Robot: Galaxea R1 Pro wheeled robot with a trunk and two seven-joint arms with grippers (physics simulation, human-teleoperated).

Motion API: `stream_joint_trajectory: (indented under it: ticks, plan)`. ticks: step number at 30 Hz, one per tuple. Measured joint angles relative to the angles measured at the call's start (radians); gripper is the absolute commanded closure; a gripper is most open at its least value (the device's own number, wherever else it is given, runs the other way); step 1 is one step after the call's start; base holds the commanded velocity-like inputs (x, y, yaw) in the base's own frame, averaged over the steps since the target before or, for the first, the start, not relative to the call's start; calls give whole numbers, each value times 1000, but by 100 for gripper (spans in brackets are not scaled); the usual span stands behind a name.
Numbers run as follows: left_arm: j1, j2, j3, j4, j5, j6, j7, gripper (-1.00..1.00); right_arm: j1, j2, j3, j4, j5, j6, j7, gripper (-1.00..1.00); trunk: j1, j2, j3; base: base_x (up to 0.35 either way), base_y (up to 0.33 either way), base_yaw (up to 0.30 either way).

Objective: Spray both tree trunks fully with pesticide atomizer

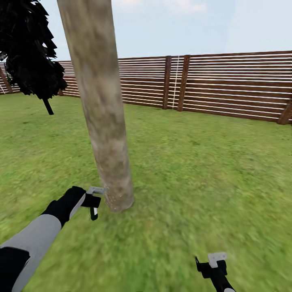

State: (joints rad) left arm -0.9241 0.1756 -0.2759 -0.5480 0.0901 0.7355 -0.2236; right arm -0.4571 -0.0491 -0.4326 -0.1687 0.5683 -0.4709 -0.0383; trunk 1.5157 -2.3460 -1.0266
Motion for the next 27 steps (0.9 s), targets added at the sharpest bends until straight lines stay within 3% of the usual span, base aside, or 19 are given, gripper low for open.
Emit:
stream_joint_trajectory:
  ticks: [3, 7, 9, 15, 17, 19, 23, 27]
  plan:
    - [2, 10, 8, -82, 2, 5, 2, 100, 0, 0, 0, 0, 1, 0, 0, -100, 0, 0, 0, -227, -141, 0]
    - [-12, 3, 3, -103, 4, 17, 2, 100, 0, 0, 0, 0, 1, 0, 0, -100, 0, 0, 0, -26, -13, 0]
    - [-24, 3, 3, -108, 4, 60, -3, 100, 0, 0, 0, 0, 1, 0, 0, -100, 0, 0, 0, -3, -1, 0]
    - [-146, 57, 5, -118, -7, 155, -9, 100, 0, 0, 1, 10, 1, 0, 1, -100, 0, 0, 0, 0, 0, 0]
    - [-151, 71, 1, -118, 0, 164, -10, 100, 1, 0, 0, 24, 2, 0, 0, -100, 0, 0, 0, 0, 0, 0]
    - [-144, 66, -2, -119, 4, 160, -10, 100, 1, 0, 0, 28, 2, 0, 0, -100, 0, 0, 0, 0, 0, 0]
    - [-142, -5, -1, -120, 7, 159, -3, 100, 2, 0, 0, 29, 1, 0, 1, -100, 0, 0, 0, 0, -153, 0]
    - [-141, -4, 2, -113, -5, 155, 4, 100, 2, 1, 0, 29, 1, 0, 0, -100, 0, 0, 0, 0, -265, 31]
